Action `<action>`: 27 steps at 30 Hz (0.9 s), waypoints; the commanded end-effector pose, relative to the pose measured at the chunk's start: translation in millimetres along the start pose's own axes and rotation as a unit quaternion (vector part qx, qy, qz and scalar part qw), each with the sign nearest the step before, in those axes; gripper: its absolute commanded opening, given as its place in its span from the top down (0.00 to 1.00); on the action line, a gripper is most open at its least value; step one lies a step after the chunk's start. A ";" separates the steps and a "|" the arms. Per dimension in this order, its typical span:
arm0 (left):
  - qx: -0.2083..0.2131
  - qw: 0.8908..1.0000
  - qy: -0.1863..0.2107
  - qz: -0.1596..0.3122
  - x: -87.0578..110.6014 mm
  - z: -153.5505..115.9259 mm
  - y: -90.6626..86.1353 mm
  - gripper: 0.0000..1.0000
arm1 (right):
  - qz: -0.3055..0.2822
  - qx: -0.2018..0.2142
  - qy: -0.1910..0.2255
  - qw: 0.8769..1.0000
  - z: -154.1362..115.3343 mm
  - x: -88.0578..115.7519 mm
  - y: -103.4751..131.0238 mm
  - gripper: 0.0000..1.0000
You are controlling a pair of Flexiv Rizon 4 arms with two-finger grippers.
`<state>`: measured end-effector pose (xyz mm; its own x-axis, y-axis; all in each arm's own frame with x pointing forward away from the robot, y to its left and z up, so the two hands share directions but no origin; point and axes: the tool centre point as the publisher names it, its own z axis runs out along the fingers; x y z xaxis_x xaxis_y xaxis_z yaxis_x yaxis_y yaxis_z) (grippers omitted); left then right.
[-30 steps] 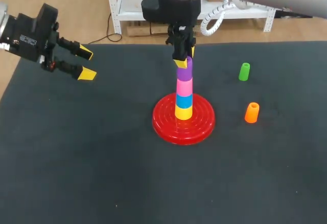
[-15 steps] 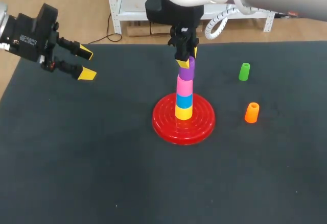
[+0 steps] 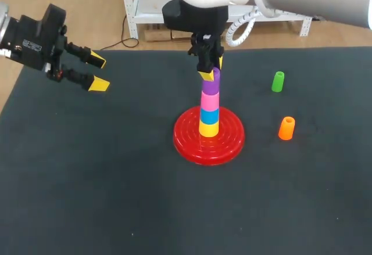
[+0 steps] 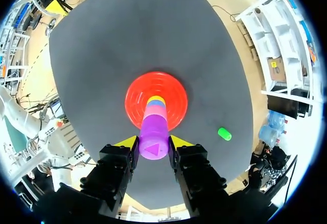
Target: Pick up and stack the cylinders on the red base in this order: pink,purple,orange,green
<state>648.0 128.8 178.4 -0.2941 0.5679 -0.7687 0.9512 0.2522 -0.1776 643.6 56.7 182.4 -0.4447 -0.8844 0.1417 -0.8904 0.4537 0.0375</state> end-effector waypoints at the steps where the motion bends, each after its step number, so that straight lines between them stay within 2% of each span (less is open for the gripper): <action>1: -0.001 1.000 -0.002 0.001 1.2 0.0 -0.3 0.00 | 0.002 -0.004 0.027 1.000 2.4 -13.2 -3.2 1.00; 11: -0.001 1.000 -0.002 0.001 1.2 0.0 -0.3 0.00 | 0.009 -0.027 0.040 0.999 15.9 -16.7 -4.3 1.00; 14: -0.001 1.000 -0.002 0.001 1.2 0.0 -0.3 0.00 | 0.006 -0.037 0.018 0.999 13.5 -14.0 -4.7 1.00; 15: -0.001 1.000 -0.002 0.001 1.2 0.0 -0.3 0.00 | 0.007 -0.036 0.012 0.999 10.5 -12.5 -5.3 0.64; 16: -0.001 1.000 -0.002 0.001 1.2 0.0 -0.3 0.00 | 0.009 -0.033 0.004 0.999 7.7 -11.2 -5.6 0.00; 22: -0.001 1.000 -0.002 0.001 1.2 0.0 -0.3 0.00 | 0.032 -0.043 -0.040 0.998 -10.2 4.4 -19.5 0.00; 27: -0.001 1.000 -0.002 0.001 1.2 0.0 -0.3 0.00 | 0.108 -0.036 -0.077 0.990 -14.9 27.3 -48.6 0.00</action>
<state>648.0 128.8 178.4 -0.2942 0.5679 -0.7687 0.9512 0.2523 -0.1776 681.0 35.5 199.7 -0.5894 -0.7973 0.1299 -0.7929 0.6018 0.0958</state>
